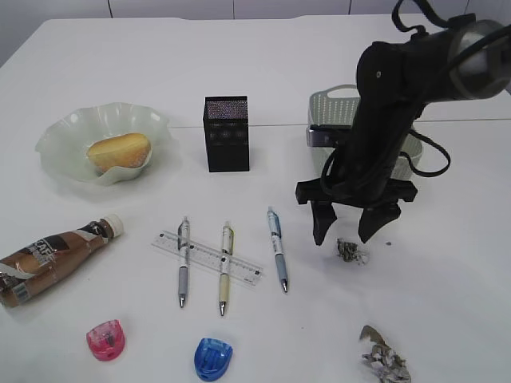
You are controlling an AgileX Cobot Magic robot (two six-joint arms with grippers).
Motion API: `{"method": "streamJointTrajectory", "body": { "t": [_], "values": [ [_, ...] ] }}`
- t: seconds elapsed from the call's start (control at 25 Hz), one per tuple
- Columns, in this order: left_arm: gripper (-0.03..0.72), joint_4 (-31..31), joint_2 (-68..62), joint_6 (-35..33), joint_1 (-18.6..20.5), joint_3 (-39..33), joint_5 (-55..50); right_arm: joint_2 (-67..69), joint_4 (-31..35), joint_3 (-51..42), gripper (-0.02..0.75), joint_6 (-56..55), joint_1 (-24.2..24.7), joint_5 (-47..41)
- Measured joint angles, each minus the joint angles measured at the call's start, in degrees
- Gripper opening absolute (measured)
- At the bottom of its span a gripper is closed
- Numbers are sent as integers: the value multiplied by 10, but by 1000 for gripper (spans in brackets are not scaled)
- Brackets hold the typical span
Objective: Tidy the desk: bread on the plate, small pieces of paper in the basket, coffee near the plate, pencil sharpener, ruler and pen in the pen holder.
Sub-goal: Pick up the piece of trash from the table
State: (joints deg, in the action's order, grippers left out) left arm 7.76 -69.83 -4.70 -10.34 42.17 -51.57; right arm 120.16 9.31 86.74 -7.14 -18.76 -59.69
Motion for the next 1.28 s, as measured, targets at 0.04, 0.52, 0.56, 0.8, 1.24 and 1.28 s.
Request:
{"method": "streamJointTrajectory", "body": {
  "t": [0.04, 0.52, 0.56, 0.8, 1.24, 1.28],
  "values": [
    [424, -1, 0, 0, 0, 0, 0, 5, -5, 1, 532, -4, 0, 0],
    [423, -1, 0, 0, 0, 0, 5, 28, -44, 1, 531, -9, 0, -1],
    [423, -1, 0, 0, 0, 0, 6, 30, -44, 1, 527, -9, 0, 0],
    [423, -1, 0, 0, 0, 0, 7, 45, -41, 3, 397, -9, 0, 3],
    [423, -1, 0, 0, 0, 0, 7, 47, -37, 5, 132, -8, 0, -5],
    [423, -1, 0, 0, 0, 0, 7, 45, -31, 5, 129, -3, 0, -10]
  ]
}}
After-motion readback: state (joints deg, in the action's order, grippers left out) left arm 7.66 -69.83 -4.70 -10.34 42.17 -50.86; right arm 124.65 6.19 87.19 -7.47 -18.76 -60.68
